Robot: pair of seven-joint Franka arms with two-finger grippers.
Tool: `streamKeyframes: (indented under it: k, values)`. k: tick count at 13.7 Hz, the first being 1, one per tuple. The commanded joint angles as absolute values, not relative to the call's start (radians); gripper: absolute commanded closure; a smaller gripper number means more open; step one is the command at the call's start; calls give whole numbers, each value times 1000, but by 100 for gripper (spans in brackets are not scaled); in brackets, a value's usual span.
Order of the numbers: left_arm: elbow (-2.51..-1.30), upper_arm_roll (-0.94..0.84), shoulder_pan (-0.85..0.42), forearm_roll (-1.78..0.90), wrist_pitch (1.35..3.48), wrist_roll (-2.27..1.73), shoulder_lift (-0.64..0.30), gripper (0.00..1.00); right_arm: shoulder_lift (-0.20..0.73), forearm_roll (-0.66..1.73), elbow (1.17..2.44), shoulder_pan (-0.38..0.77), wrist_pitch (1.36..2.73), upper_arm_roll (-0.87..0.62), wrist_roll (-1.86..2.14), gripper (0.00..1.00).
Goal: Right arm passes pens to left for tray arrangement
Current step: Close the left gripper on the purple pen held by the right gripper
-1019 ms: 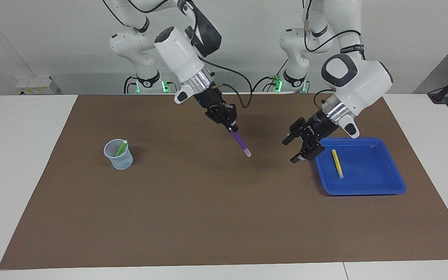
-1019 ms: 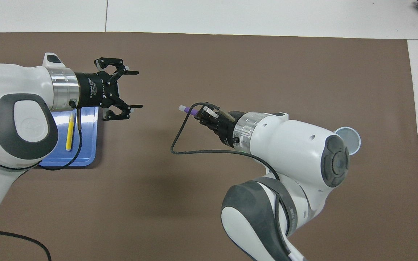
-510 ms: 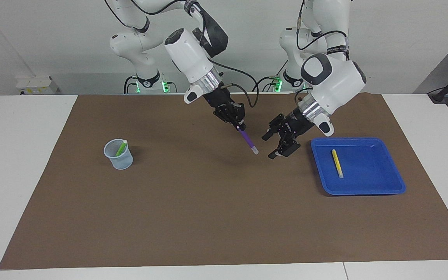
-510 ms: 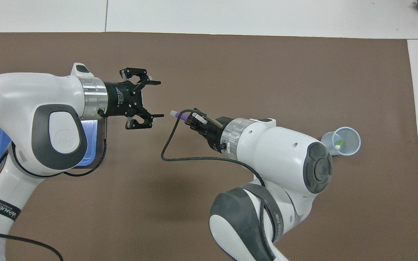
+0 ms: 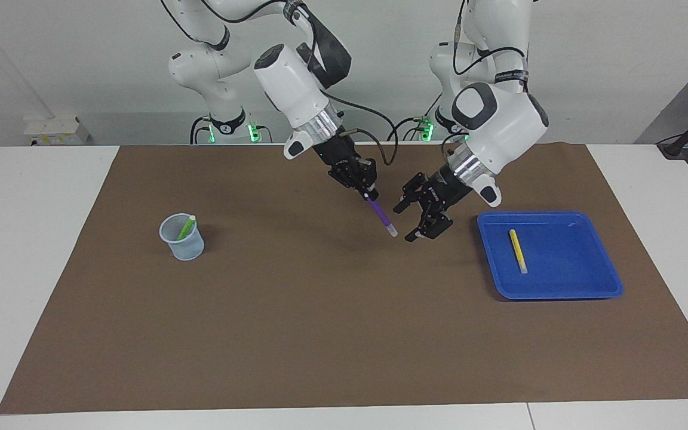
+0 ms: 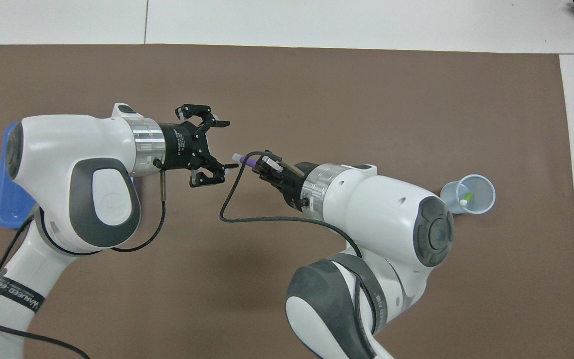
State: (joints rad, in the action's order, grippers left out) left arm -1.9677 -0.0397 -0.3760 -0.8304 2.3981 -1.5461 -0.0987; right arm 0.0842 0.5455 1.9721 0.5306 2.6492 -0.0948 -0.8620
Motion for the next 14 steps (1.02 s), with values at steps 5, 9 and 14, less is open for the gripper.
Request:
streamKeyframes:
  k: [5, 9, 14]
  values:
    - [-2065, -29, -456, -848, 2401, -1332, -38, 25, 83, 574, 1976, 548, 2661, -95, -842, 100]
    - [-2045, -25, -449, -850, 2344, -1321, -38, 25, 86, 574, 1968, 548, 2663, -95, -844, 100]
    - [-2034, -20, -439, -848, 2326, -1318, -38, 34, 86, 574, 1968, 546, 2661, -95, -841, 100]
